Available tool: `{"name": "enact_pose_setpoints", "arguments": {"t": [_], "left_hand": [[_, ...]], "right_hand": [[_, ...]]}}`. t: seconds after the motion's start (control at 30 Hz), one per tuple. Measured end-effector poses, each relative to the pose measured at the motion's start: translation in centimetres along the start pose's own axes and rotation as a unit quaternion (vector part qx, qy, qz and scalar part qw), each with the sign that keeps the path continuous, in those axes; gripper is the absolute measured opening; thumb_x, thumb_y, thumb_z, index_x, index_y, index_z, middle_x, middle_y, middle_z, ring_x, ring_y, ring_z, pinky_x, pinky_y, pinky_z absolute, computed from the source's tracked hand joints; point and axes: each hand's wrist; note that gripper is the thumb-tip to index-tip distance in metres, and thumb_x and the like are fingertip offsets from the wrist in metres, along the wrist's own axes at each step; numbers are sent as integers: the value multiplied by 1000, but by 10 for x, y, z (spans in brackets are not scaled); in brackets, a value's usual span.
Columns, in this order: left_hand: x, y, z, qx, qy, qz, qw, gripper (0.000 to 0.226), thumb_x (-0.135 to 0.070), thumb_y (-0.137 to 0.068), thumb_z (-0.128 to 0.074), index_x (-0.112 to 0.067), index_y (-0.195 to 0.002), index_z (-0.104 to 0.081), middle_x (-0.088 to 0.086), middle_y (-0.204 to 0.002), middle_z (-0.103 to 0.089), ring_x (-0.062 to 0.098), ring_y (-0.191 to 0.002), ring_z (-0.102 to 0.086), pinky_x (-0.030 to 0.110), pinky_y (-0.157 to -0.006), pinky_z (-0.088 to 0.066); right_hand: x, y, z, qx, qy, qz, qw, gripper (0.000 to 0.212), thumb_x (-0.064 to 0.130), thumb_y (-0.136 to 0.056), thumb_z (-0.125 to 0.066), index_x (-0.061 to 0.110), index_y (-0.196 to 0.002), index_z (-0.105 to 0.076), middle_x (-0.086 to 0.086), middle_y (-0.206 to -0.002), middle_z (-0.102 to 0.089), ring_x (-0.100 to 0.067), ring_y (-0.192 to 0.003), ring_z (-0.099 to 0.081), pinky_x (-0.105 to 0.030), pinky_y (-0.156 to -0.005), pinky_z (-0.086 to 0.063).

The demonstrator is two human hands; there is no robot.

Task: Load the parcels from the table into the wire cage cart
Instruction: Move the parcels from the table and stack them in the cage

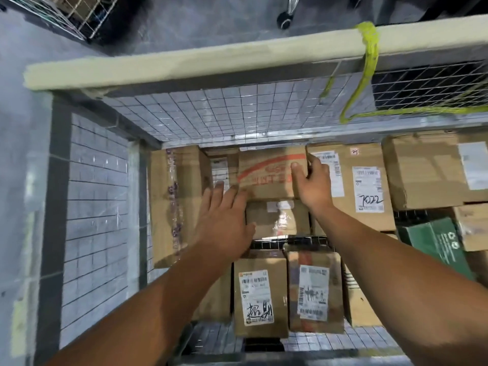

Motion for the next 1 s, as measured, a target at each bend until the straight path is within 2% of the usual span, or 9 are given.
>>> {"name": "enact_pose_setpoints", "arguments": {"t": [0.1,0.17,0.27,0.37,0.43,0.57,0.67,0.83,1.0], "left_hand": [[-2,-27,-9,44,-16,-3,999,77,-48,-103,-44,-25,-164,-3,1,-173,2,30,-158,13,50,-128,6],[-5,-44,-14,60,-1,5,998,81,-46,-102,-45,-25,-165,2,0,-173,5,30,-158,13,48,-129,5],[-8,-63,-26,92,34,25,995,80,-44,-102,-45,-27,-165,2,-1,-173,10,29,-158,14,43,-127,7],[-7,-76,-38,103,-24,32,994,80,-43,-104,-41,-25,-165,7,0,-172,16,30,-157,21,46,-127,12],[-5,-81,-40,97,-52,38,993,80,-43,-103,-41,-25,-164,7,1,-172,16,31,-156,22,47,-127,13],[-9,-72,-33,93,-56,38,993,81,-45,-102,-42,-22,-165,3,2,-173,13,30,-157,21,48,-127,10],[-17,-42,-14,73,-47,22,996,82,-47,-102,-42,-19,-165,2,5,-173,7,33,-158,13,49,-127,6],[-23,36,35,57,11,-37,998,85,-58,-102,-41,-20,-165,0,4,-173,0,31,-159,6,46,-129,-1],[-15,123,105,22,15,-82,996,84,-62,-102,-39,-23,-166,-2,0,-173,4,26,-159,9,43,-129,1]], "right_hand": [[-2,-7,-5,14,24,14,1000,60,45,-106,-52,20,-159,-39,-10,-139,-48,-28,-139,-42,-37,-114,-36],[-7,-11,-3,32,78,38,996,66,47,-106,-51,16,-162,-31,-11,-142,-47,-33,-149,-28,-42,-118,-31],[-13,-17,5,72,210,104,970,83,57,-104,-48,21,-168,-10,-11,-170,-23,-30,-160,-1,-46,-128,-13],[-14,-21,11,113,334,137,926,92,73,-93,-33,28,-168,-3,-11,-175,-7,-34,-160,7,-48,-130,-2],[-14,-24,11,127,374,130,909,89,71,-97,-38,33,-167,2,-10,-175,0,-35,-160,11,-51,-130,1],[-6,-13,15,137,377,101,910,88,64,-101,-45,37,-166,7,-6,-175,7,-35,-160,13,-53,-129,1],[7,21,34,136,354,88,921,86,61,-101,-48,34,-167,0,-8,-175,1,-35,-160,7,-55,-129,-2],[41,106,78,132,329,26,935,81,66,-102,-40,36,-167,-2,-5,-176,-3,-30,-161,5,-51,-130,-3],[98,209,119,68,252,-24,965,78,65,-102,-42,35,-167,-10,-5,-175,-7,-27,-161,3,-46,-130,-1]]}}
Point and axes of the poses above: each hand's wrist, its own y-axis away from the middle knuckle, its own z-axis out of the back of the hand, x = y × z
